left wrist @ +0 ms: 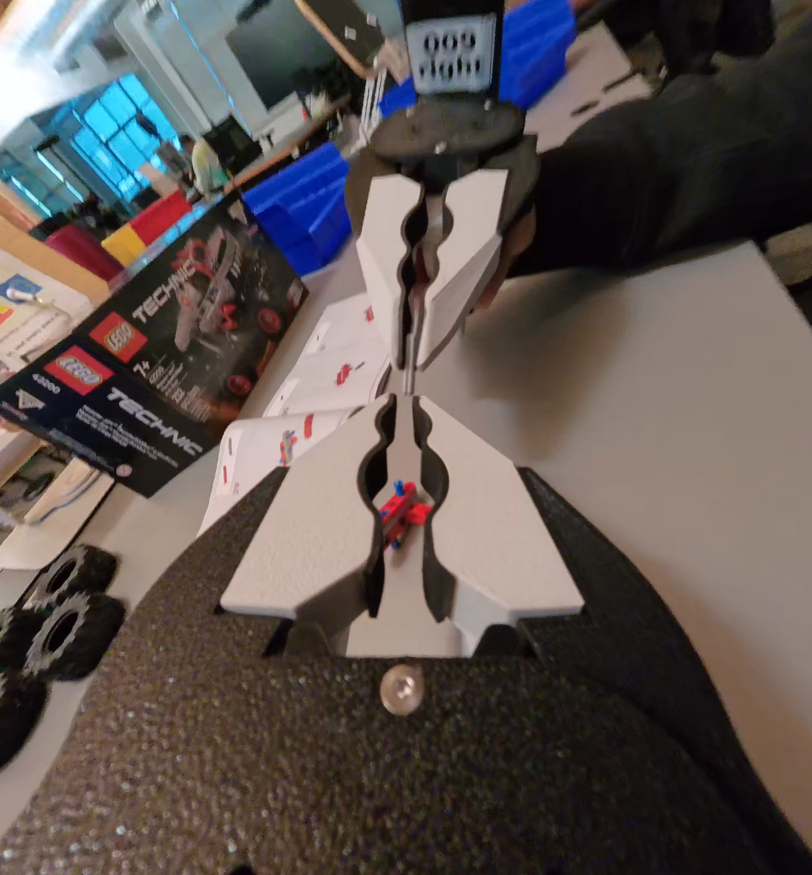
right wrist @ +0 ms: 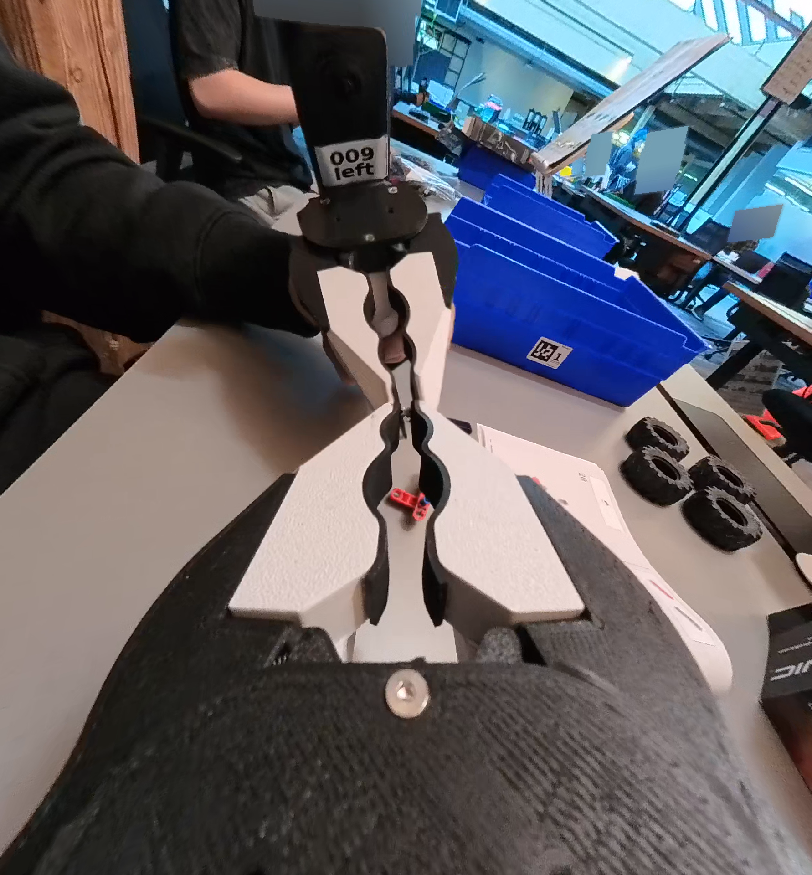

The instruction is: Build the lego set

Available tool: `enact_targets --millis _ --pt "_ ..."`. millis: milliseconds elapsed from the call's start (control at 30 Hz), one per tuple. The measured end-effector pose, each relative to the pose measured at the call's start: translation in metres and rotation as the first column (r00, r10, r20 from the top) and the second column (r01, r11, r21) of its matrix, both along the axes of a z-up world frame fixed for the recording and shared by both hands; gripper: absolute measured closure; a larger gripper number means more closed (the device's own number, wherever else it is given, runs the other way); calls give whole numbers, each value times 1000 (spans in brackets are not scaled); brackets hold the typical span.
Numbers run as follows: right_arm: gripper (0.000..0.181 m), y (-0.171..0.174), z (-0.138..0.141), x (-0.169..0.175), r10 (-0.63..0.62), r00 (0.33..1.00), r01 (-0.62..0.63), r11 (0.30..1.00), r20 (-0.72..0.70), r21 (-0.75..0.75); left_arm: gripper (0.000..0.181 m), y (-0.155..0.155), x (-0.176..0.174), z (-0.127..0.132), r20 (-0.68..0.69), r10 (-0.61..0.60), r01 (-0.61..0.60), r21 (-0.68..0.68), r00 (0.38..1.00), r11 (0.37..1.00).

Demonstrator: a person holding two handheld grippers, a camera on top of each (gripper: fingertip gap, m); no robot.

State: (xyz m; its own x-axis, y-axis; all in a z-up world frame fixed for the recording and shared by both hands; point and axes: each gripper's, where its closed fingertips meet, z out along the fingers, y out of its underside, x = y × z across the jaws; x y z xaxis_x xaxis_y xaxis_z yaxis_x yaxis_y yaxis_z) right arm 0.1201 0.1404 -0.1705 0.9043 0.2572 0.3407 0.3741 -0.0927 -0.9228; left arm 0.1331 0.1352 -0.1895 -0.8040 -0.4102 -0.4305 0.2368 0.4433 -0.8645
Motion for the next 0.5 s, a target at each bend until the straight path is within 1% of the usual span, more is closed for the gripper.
enact_targets --millis 33,100,233,333,500 --pt "180 0 -1 -1 5 1000 -5 1000 -5 -4 178 1 1 -4 -9 13 -13 30 1000 999" --pt "180 1 -2 -1 5 1000 -5 1000 -3 -6 180 -2 1 -5 -3 17 -16 45 1000 999" --pt "179 2 -8 6 -33 999 33 999 27 -32 173 -2 3 -10 -7 30 -29 77 1000 997" --pt "180 3 -12 5 -31 999 33 998 36 -45 177 -2 5 -10 18 54 -56 98 998 994" --pt "180 3 -14 7 -41 998 42 998 44 -39 180 -1 8 -12 9 72 -73 98 997 993"
